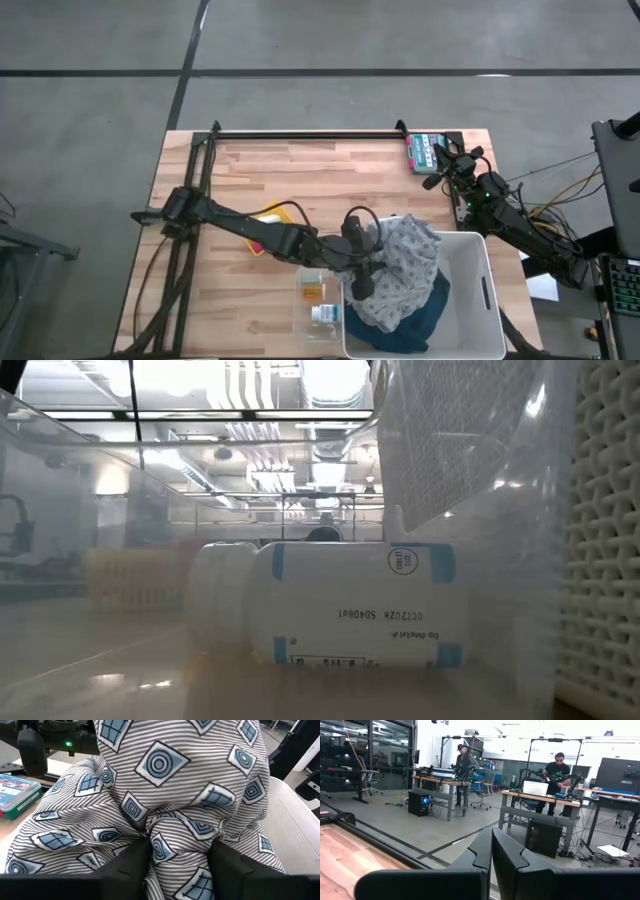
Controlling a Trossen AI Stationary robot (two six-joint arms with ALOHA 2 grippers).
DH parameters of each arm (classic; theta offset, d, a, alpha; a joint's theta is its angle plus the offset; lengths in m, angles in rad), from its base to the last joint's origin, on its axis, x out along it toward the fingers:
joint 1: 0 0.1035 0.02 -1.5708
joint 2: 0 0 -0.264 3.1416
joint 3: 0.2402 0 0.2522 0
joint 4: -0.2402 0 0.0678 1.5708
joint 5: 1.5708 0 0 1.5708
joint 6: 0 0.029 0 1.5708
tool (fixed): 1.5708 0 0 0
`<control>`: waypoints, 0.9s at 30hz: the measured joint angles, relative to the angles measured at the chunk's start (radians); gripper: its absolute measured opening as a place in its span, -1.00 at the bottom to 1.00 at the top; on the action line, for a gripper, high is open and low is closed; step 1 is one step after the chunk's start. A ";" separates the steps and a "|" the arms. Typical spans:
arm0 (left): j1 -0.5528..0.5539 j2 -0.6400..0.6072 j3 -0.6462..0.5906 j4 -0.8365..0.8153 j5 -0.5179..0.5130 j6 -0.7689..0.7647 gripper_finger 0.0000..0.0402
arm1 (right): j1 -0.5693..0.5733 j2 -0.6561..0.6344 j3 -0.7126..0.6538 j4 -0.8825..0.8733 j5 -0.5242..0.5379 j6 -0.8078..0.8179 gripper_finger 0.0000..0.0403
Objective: Pick & Place Medicine items
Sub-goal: Put the light blue patient gown into the white laundry bin
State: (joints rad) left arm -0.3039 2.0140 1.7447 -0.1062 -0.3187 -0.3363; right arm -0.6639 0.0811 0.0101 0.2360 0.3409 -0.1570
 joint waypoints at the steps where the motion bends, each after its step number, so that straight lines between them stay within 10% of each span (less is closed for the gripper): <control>1: 0.000 0.000 0.000 0.000 -0.001 0.000 -0.16 | 0.000 0.000 0.000 0.000 0.000 0.000 -0.96; 27: 0.001 0.000 0.000 0.091 0.002 0.086 0.53 | 0.000 0.000 0.000 0.000 0.000 0.000 -0.96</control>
State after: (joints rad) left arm -0.3031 2.0140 1.7447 -0.0154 -0.3172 -0.2501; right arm -0.6636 0.0811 0.0101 0.2363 0.3412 -0.1570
